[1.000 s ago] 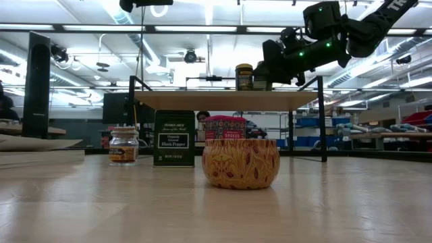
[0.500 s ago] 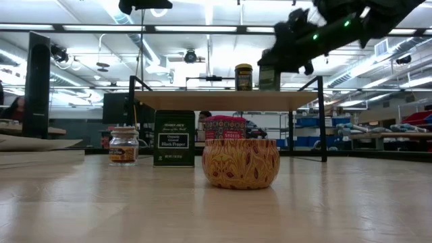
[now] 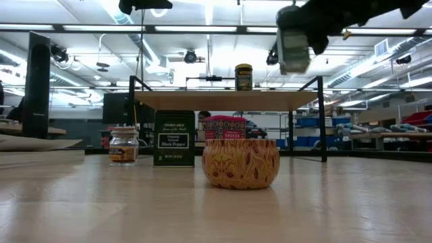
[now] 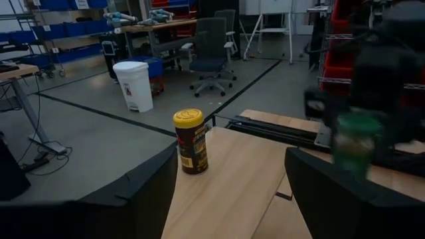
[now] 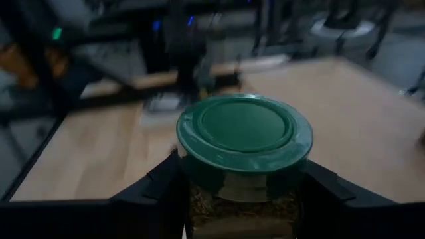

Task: Shelf spices
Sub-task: Remove the green seasoning bottle from the shelf

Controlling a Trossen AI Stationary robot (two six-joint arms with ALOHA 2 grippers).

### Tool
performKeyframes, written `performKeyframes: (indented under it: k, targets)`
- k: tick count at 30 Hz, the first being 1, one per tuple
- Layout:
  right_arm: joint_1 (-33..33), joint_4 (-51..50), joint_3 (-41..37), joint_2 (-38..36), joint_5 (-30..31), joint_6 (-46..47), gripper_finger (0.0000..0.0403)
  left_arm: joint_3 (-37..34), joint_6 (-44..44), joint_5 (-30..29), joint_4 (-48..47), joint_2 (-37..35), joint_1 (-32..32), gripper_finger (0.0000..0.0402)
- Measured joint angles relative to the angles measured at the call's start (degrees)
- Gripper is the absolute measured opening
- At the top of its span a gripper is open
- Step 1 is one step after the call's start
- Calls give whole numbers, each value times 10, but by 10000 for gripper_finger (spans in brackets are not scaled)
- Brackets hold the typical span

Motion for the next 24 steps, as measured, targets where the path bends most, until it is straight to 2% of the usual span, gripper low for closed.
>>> performKeyframes:
  k: [3,7,15,24]
  targets:
    - [42,-10,-2,33,45,1,196,0,0,0,1,0,0,284]
    - [70,34,-16,92,100,6,196,0,0,0,2,0,0,284]
    - [112,191,-75,232,176,74,196,0,-1,0,2,0,0,284]
    - [117,376,-137,311,192,107,196,0,4,1,1,0,0,284]
